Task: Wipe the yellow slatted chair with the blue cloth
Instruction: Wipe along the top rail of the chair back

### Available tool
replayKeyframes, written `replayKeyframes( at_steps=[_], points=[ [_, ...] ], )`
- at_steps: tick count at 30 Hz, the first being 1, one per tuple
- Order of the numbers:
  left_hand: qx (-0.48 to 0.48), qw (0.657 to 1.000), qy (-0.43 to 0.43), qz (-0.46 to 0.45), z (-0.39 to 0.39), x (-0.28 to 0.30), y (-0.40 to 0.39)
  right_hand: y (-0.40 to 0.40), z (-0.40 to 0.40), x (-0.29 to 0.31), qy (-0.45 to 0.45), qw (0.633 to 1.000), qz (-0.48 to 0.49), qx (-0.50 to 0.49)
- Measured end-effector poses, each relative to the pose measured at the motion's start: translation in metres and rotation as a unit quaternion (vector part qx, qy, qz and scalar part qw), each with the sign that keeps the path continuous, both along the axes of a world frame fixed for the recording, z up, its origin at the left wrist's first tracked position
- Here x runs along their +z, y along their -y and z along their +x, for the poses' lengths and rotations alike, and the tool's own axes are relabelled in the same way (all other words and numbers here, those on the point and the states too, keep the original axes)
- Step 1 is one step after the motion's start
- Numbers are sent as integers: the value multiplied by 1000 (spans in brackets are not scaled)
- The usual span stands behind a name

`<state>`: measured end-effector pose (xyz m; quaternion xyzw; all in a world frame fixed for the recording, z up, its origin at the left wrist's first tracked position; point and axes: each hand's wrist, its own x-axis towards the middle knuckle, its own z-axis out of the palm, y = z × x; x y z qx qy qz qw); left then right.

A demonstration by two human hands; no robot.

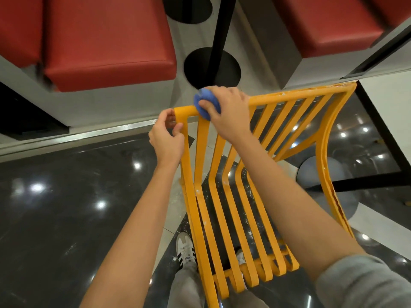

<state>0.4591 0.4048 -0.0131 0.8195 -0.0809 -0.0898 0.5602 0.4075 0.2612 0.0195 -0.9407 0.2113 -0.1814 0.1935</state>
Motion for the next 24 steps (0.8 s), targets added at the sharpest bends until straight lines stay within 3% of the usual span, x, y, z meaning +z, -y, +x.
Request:
replayKeyframes(
  at_steps=[4, 8, 10, 13, 16, 20, 24],
  points=[
    [-32, 999, 2, 12, 9, -3, -6, -3, -24, -12, 26, 990, 15, 136],
    [-79, 994, 0, 73, 18, 7, -6, 44, -44, -6, 53, 998, 26, -5],
    [-107, 982, 67, 138, 12, 21, 5, 45, -33, -1, 31, 998, 13, -58],
    [-158, 938, 206, 230, 1, 37, 32, 27, -30, -7, 3, 999, -39, 10],
    [-205, 909, 245, 267, 2, 35, 52, 51, -53, -13, 4, 998, -58, 17],
    [-219, 907, 260, 248, -2, 28, 62, 72, -53, -8, 57, 992, 14, -114],
    [-201, 915, 271, 223, -1, 21, 60, 48, -63, -16, 41, 999, 27, -18]
  ],
)
